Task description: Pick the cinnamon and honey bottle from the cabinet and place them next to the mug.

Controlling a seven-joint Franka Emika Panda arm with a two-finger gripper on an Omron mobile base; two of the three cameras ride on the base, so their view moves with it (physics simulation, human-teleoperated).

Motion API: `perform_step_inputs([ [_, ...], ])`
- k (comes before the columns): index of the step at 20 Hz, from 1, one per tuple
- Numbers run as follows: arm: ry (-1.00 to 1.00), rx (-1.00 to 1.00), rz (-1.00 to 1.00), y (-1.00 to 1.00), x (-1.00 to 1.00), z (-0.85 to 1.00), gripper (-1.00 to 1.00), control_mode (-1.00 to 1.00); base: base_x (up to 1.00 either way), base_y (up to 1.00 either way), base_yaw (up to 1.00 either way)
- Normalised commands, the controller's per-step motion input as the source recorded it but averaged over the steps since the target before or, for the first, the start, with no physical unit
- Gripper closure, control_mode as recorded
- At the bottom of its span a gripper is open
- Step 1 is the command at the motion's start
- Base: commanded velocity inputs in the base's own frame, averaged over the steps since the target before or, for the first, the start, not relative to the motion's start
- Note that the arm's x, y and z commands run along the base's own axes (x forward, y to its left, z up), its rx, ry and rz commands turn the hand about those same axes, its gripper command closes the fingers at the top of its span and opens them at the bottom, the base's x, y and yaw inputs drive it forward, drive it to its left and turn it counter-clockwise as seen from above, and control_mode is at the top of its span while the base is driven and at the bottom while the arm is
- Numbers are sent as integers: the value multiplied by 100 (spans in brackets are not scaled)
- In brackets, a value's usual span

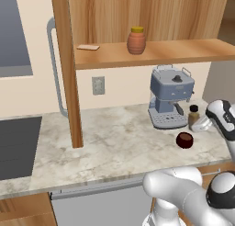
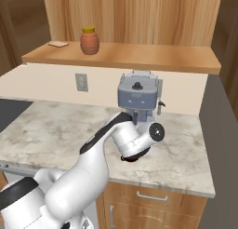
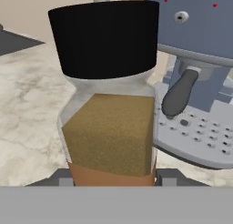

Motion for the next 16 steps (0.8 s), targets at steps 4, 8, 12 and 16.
perform_step_inputs([
  [4, 0, 0, -2, -11, 3, -3, 100, -100, 0, 0, 0],
  [8, 0, 0, 0, -30, 21, -36, 100, -100, 0, 0, 0],
  [12, 0, 0, 0, -33, 21, -50, 100, -100, 0, 0, 0],
  [16, 0, 7, 0, -34, 0, -13, 100, -100, 0, 0, 0],
])
